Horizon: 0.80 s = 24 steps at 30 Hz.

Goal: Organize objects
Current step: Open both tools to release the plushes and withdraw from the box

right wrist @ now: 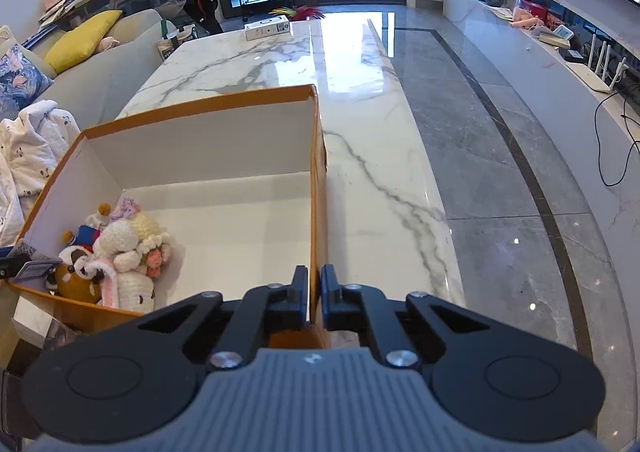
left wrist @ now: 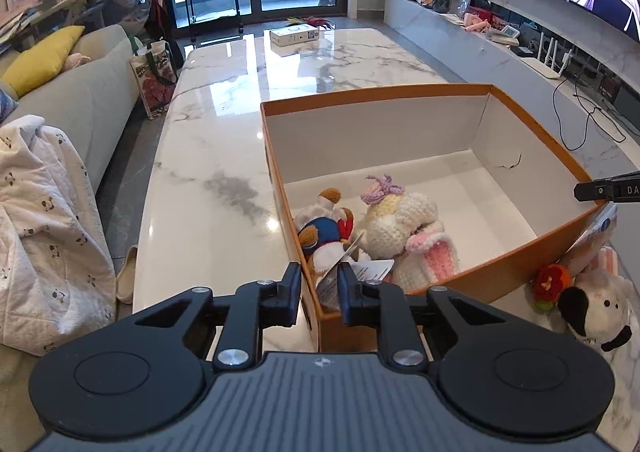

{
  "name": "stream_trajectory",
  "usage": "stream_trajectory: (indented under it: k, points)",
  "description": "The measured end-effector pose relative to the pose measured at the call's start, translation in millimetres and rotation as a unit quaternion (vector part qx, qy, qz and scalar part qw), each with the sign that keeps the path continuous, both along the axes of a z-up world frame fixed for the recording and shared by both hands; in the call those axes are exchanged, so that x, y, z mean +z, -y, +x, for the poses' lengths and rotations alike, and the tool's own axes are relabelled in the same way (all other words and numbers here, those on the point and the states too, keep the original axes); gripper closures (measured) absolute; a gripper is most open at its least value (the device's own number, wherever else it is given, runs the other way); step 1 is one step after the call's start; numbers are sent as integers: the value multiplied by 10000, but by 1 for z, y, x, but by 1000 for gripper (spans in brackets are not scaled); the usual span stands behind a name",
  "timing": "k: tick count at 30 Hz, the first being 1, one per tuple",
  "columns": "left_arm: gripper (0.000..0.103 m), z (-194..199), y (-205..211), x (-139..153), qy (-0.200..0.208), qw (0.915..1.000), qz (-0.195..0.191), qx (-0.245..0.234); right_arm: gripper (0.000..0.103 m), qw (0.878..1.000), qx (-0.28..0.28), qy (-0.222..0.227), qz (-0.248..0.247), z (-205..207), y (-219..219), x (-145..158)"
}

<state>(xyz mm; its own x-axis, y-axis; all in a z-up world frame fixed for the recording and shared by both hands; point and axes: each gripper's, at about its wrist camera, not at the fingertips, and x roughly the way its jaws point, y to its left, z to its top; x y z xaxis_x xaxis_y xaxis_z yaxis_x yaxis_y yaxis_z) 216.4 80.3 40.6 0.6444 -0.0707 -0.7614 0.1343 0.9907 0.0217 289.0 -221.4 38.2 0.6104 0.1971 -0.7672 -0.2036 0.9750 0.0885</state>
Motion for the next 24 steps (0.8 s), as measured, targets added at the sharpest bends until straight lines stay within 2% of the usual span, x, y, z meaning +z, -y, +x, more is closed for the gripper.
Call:
stream_trajectory:
  k: [18,24]
  points:
    - [85,-69,3,9,-43,9999,-81,55,97,9998,151,-93,-112,-72,5,1]
    - [85,-81,6,9,10,10000,-20,59,96,9997,199,-46,-146,-90,6,1]
